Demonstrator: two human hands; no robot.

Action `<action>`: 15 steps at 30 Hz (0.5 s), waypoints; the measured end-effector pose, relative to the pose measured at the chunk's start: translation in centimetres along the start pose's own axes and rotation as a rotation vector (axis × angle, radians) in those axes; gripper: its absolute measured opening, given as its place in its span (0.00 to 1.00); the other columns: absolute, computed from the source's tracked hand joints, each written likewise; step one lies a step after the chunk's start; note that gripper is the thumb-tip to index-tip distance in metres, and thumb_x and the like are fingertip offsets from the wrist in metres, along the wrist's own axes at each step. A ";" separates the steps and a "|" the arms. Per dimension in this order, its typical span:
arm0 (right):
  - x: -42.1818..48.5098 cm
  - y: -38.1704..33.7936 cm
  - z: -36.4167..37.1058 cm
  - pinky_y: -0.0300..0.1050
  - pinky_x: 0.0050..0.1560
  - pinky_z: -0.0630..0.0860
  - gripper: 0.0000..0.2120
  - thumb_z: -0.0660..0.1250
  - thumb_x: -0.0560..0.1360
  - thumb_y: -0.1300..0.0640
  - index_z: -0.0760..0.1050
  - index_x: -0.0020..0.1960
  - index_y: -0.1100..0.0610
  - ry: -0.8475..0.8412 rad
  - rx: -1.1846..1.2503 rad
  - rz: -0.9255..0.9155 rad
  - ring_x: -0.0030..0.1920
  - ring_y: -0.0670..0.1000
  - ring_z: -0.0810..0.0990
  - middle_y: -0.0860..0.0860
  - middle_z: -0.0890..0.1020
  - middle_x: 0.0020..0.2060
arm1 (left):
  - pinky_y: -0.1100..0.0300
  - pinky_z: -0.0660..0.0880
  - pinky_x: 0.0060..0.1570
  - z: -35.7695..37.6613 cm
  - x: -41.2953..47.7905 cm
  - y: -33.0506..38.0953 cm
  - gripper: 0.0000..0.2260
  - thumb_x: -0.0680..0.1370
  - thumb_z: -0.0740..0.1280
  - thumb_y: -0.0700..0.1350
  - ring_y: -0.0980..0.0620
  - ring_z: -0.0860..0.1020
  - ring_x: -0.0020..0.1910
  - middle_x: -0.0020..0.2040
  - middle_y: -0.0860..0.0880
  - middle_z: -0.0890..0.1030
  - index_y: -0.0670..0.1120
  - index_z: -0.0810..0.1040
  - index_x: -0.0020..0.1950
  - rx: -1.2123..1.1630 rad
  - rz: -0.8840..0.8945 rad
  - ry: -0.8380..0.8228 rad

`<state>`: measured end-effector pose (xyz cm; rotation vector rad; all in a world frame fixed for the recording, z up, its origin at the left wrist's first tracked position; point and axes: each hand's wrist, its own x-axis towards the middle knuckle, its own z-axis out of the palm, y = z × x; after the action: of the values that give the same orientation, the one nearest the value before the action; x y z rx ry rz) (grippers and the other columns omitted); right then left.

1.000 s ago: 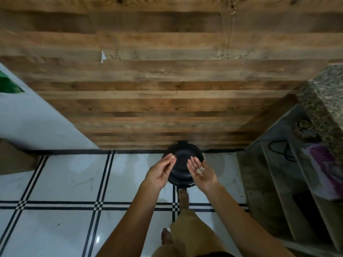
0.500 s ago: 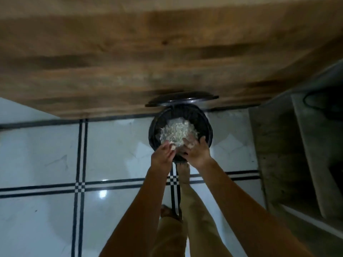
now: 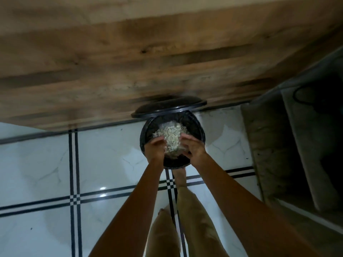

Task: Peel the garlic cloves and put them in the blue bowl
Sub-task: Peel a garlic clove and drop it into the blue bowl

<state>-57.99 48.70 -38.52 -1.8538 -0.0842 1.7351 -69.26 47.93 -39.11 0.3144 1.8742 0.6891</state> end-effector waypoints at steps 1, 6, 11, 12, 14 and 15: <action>-1.7 -1.0 -0.3 0.44 0.45 0.74 0.07 0.63 0.76 0.65 0.79 0.49 0.58 -0.014 0.055 -0.008 0.45 0.49 0.77 0.50 0.79 0.42 | 0.48 0.78 0.54 -0.4 -1.4 1.0 0.12 0.74 0.69 0.36 0.43 0.81 0.49 0.47 0.45 0.83 0.52 0.81 0.36 0.007 0.023 -0.041; -13.3 -6.4 -4.1 0.46 0.55 0.73 0.14 0.57 0.80 0.60 0.72 0.62 0.63 -0.070 0.228 -0.171 0.59 0.55 0.75 0.55 0.77 0.58 | 0.53 0.76 0.51 -1.0 -13.1 7.3 0.07 0.77 0.65 0.36 0.48 0.80 0.45 0.45 0.43 0.82 0.45 0.82 0.46 0.057 0.226 -0.243; -26.0 -7.5 -14.3 0.43 0.49 0.74 0.06 0.63 0.77 0.62 0.78 0.51 0.59 0.306 0.174 -0.675 0.51 0.53 0.78 0.54 0.81 0.48 | 0.58 0.74 0.47 3.0 -26.9 9.3 0.08 0.77 0.64 0.35 0.50 0.79 0.44 0.44 0.46 0.81 0.41 0.82 0.51 0.183 0.459 -0.483; -28.3 -7.2 -17.2 0.42 0.49 0.74 0.06 0.64 0.77 0.62 0.79 0.50 0.57 0.367 0.144 -0.724 0.49 0.50 0.78 0.52 0.81 0.47 | 0.60 0.74 0.47 4.3 -29.7 8.9 0.07 0.77 0.64 0.35 0.50 0.79 0.45 0.45 0.46 0.82 0.42 0.82 0.50 0.237 0.519 -0.551; -33.4 -5.2 -23.6 0.39 0.51 0.73 0.07 0.63 0.77 0.61 0.79 0.52 0.56 0.496 0.114 -0.778 0.50 0.47 0.78 0.50 0.81 0.48 | 0.67 0.72 0.46 7.0 -35.8 7.5 0.07 0.76 0.66 0.35 0.52 0.79 0.47 0.48 0.45 0.83 0.42 0.82 0.49 0.382 0.645 -0.701; -35.7 -4.1 -26.9 0.37 0.52 0.73 0.07 0.63 0.77 0.61 0.79 0.52 0.56 0.575 0.112 -0.803 0.50 0.46 0.78 0.49 0.81 0.48 | 0.70 0.71 0.44 8.5 -39.0 6.6 0.07 0.75 0.67 0.35 0.53 0.78 0.46 0.49 0.44 0.83 0.42 0.82 0.49 0.442 0.681 -0.769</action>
<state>-36.90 26.72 -5.61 -1.8038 -0.4237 0.6347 -46.54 35.86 -7.93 1.3411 1.1285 0.4685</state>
